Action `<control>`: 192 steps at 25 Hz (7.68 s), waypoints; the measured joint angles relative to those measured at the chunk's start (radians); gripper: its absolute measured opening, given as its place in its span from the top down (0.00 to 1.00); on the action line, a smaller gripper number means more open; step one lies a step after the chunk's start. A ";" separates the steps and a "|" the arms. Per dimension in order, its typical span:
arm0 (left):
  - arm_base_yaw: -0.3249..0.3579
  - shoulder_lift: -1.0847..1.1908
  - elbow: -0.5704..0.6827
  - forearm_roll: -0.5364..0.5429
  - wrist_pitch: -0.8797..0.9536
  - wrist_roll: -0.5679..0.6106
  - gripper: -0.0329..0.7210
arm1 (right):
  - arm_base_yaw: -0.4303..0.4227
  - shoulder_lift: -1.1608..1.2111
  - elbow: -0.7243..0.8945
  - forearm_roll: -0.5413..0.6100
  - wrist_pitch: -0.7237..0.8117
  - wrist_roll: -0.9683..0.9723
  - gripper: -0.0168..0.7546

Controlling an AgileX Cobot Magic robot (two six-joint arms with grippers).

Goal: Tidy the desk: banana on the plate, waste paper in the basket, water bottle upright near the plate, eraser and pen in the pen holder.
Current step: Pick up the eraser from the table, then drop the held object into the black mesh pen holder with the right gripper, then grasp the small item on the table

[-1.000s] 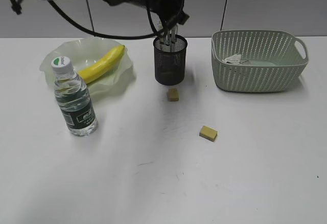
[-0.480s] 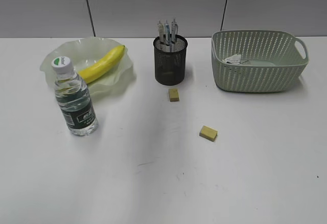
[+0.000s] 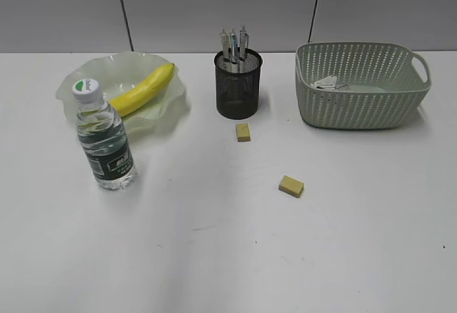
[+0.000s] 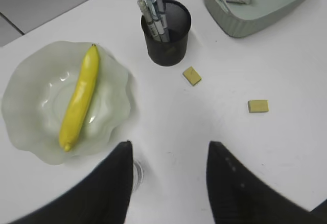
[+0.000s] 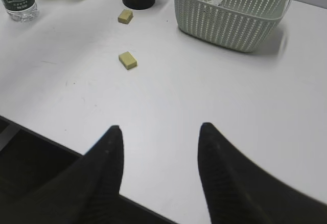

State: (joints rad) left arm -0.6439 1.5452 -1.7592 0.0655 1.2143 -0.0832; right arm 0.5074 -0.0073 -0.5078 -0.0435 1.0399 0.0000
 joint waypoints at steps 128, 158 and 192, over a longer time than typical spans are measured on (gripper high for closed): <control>0.000 -1.552 1.220 -0.065 -0.157 0.000 0.49 | -0.025 2.155 -1.094 0.289 -0.934 -0.245 0.71; 0.000 -1.552 1.220 -0.065 -0.157 0.000 0.49 | -0.025 2.014 -1.094 0.285 -0.543 -0.245 0.38; 0.000 -1.552 1.220 -0.065 -0.157 0.000 0.54 | -0.025 0.450 -0.135 0.136 -0.010 -0.068 0.38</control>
State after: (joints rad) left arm -0.6439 -0.0064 -0.5393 0.0000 1.0576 -0.0832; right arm 0.4824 0.4428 -0.6427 0.0926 1.0302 -0.0682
